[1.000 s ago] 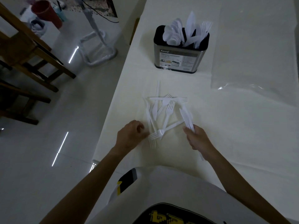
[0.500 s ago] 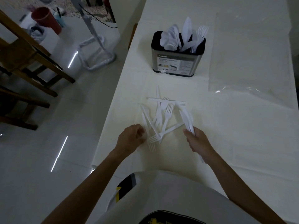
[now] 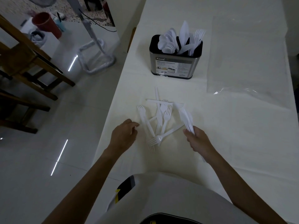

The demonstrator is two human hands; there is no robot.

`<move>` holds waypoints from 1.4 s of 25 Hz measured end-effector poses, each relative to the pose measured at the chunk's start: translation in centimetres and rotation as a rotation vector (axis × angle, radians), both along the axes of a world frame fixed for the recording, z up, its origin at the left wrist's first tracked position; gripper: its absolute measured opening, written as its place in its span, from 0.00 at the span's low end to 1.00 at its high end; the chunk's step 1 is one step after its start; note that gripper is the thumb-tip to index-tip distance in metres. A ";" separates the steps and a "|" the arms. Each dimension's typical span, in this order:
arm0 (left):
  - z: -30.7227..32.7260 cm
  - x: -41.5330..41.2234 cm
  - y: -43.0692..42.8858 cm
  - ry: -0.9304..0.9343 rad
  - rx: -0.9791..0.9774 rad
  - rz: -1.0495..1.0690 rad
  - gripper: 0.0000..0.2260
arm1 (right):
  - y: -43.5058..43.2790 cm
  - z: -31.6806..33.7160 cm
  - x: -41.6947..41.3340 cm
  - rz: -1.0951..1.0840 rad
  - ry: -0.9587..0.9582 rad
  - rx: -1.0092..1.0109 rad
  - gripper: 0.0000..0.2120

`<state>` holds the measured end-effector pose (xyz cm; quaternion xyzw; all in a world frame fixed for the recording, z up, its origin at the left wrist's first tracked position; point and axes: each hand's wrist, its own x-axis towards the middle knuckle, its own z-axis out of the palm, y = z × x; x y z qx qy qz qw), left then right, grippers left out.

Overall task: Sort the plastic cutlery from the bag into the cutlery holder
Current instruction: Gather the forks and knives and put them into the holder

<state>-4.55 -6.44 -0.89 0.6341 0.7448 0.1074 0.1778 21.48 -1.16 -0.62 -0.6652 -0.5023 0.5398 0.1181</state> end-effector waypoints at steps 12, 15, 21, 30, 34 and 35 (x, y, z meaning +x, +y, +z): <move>9.6 -0.2 5.8 -0.599 0.137 0.012 0.03 | 2.1 2.5 0.1 -0.050 0.116 0.190 0.08; 9.2 2.1 8.2 -0.676 -0.075 -0.081 0.07 | 2.5 3.7 -0.7 -0.012 0.265 0.132 0.09; 4.5 6.5 11.4 -0.897 -0.151 -0.026 0.19 | 0.3 4.1 -2.1 -0.096 0.667 -0.245 0.12; 0.4 2.1 8.1 0.041 -0.164 -0.549 0.12 | -0.6 2.2 0.5 -0.217 0.383 -0.177 0.06; 0.6 2.3 9.2 0.153 -0.138 -0.626 0.17 | -0.9 1.8 0.7 -0.254 0.357 -0.189 0.05; 0.6 2.6 9.6 0.152 -0.131 -0.635 0.17 | -0.9 1.8 0.7 -0.263 0.354 -0.190 0.05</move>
